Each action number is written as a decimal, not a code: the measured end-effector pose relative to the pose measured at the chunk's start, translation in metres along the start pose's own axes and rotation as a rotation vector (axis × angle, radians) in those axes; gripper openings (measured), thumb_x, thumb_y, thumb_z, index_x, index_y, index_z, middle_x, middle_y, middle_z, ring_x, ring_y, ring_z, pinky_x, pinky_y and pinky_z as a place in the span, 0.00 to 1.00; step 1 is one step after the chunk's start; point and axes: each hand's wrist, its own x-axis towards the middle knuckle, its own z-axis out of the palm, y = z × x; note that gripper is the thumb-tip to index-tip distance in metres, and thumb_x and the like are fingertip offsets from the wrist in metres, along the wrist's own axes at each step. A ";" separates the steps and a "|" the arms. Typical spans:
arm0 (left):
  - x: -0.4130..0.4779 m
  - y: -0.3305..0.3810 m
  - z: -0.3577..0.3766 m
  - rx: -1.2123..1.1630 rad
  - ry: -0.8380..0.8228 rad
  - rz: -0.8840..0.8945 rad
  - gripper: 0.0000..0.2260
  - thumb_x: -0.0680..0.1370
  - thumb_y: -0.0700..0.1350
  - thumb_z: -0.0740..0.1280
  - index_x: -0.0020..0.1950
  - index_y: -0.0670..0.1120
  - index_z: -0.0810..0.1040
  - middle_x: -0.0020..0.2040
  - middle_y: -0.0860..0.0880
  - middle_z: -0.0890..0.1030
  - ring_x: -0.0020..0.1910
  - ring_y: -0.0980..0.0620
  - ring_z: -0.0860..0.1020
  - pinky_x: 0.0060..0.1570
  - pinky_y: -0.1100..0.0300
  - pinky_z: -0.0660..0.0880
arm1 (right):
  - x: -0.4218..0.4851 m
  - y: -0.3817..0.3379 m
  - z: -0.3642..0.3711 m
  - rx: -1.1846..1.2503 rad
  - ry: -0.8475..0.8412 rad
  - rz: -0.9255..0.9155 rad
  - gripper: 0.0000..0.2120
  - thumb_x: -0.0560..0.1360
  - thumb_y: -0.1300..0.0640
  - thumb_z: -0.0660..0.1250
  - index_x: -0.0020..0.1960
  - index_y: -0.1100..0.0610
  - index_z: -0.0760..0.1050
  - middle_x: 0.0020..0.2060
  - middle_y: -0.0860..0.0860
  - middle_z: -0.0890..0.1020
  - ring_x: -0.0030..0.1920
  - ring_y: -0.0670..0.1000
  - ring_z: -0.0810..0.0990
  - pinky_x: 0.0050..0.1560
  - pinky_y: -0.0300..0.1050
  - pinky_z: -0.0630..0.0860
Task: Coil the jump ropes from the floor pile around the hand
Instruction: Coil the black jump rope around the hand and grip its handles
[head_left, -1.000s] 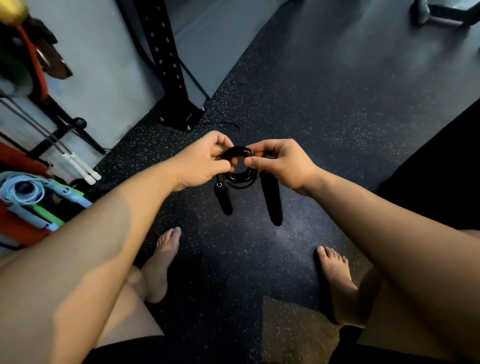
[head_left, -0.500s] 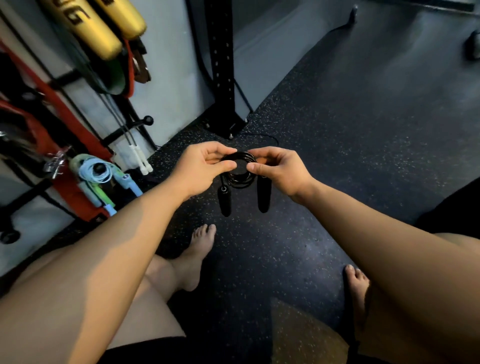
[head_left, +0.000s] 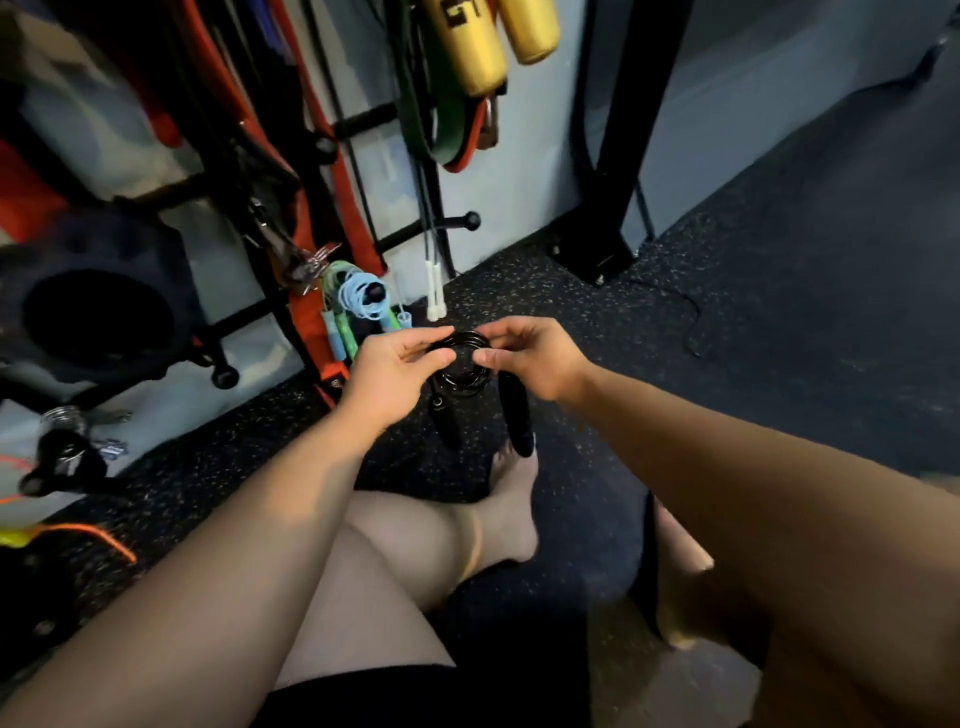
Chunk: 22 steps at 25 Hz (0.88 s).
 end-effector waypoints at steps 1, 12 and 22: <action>0.007 -0.011 -0.011 0.005 0.039 -0.020 0.16 0.76 0.36 0.74 0.62 0.49 0.83 0.55 0.48 0.86 0.48 0.63 0.84 0.60 0.60 0.79 | 0.014 0.003 0.015 0.027 -0.008 0.010 0.10 0.73 0.64 0.75 0.53 0.58 0.82 0.45 0.61 0.84 0.43 0.51 0.81 0.54 0.48 0.80; 0.138 -0.089 -0.066 -0.052 0.456 -0.265 0.09 0.78 0.39 0.73 0.53 0.51 0.84 0.51 0.50 0.85 0.53 0.51 0.84 0.57 0.61 0.79 | 0.185 0.018 0.090 0.012 -0.007 0.025 0.12 0.76 0.65 0.72 0.59 0.60 0.79 0.39 0.51 0.84 0.34 0.39 0.82 0.38 0.33 0.77; 0.184 -0.142 -0.064 -0.066 0.608 -0.294 0.08 0.79 0.43 0.73 0.55 0.53 0.87 0.53 0.54 0.86 0.55 0.55 0.83 0.63 0.56 0.78 | 0.265 0.073 0.106 -0.060 -0.007 -0.019 0.13 0.79 0.56 0.69 0.62 0.52 0.82 0.54 0.49 0.86 0.55 0.45 0.84 0.63 0.48 0.79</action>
